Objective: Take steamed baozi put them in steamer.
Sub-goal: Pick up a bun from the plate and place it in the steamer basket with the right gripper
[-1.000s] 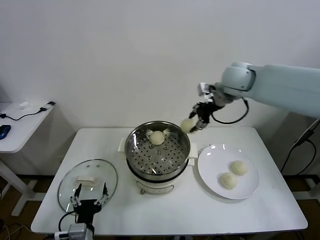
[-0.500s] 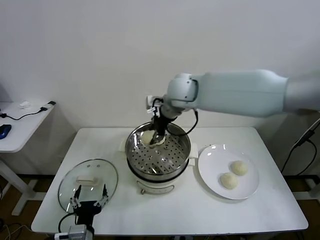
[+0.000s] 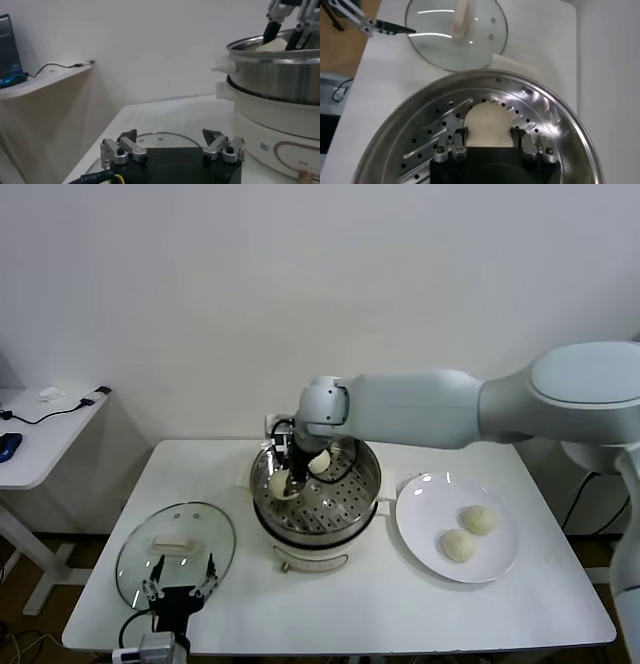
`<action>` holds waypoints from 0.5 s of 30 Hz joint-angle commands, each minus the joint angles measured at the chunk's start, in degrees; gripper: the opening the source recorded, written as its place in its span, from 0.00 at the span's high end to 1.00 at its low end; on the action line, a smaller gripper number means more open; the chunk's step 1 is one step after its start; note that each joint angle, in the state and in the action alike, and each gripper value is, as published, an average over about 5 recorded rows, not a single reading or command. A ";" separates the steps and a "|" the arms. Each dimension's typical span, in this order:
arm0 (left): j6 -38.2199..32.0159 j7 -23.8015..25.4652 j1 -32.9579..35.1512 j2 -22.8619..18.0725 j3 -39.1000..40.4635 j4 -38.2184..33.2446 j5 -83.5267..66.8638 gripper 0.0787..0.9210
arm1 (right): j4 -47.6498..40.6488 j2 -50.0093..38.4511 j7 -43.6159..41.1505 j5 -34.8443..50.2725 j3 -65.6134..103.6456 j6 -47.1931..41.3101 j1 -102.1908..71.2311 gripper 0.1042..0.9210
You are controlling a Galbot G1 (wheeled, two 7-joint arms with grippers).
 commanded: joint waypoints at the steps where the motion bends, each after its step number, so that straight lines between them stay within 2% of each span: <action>1: -0.03 -0.02 -0.04 0.02 0.05 0.17 -0.06 0.12 | -4.66 2.28 0.80 -1.32 0.53 -0.43 -3.76 0.40; 6: -0.05 -0.07 0.01 0.00 0.01 0.15 -0.09 0.12 | -5.36 2.67 -0.50 -2.51 0.51 0.63 -3.50 0.37; 12: -0.02 -0.03 0.02 -0.03 -0.03 -0.08 -0.10 0.12 | -2.61 0.56 -3.60 -3.69 0.86 3.43 0.10 0.18; 15: 0.05 0.04 0.02 -0.08 0.04 -0.29 -0.09 0.12 | -0.30 -2.65 -7.29 -4.39 0.24 6.35 5.07 0.13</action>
